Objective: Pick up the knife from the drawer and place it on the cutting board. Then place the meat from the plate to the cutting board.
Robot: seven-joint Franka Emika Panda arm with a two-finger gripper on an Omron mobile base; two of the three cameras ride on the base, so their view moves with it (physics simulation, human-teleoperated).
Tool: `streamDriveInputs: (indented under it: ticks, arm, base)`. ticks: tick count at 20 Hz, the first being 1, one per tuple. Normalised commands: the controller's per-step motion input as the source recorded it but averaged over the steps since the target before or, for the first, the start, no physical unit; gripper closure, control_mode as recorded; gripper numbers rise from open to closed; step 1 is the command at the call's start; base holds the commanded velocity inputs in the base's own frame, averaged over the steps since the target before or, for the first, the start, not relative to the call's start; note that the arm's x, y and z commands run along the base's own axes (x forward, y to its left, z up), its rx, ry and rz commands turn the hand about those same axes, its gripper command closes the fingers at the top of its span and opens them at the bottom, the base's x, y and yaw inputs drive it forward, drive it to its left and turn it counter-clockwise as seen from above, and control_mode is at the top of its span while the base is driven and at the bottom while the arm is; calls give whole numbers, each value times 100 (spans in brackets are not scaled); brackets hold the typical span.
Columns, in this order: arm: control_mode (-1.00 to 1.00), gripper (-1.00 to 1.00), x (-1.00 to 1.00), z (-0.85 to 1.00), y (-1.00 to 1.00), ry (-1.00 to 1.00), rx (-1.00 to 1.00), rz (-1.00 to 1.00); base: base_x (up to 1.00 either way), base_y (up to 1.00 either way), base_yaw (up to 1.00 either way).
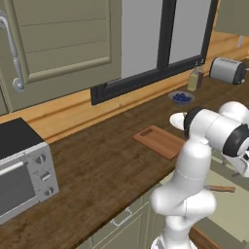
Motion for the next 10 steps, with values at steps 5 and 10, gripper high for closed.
streamDriveInputs:
  ticks: [5, 10]
  arm:
    - [-100, -100, 8, -27, -14, -9, -8, -10]
    - [-100, -100, 5, -47, -8, -11, -3, 0]
  base:
    - [0, 0, 0]
    - [0, 0, 0]
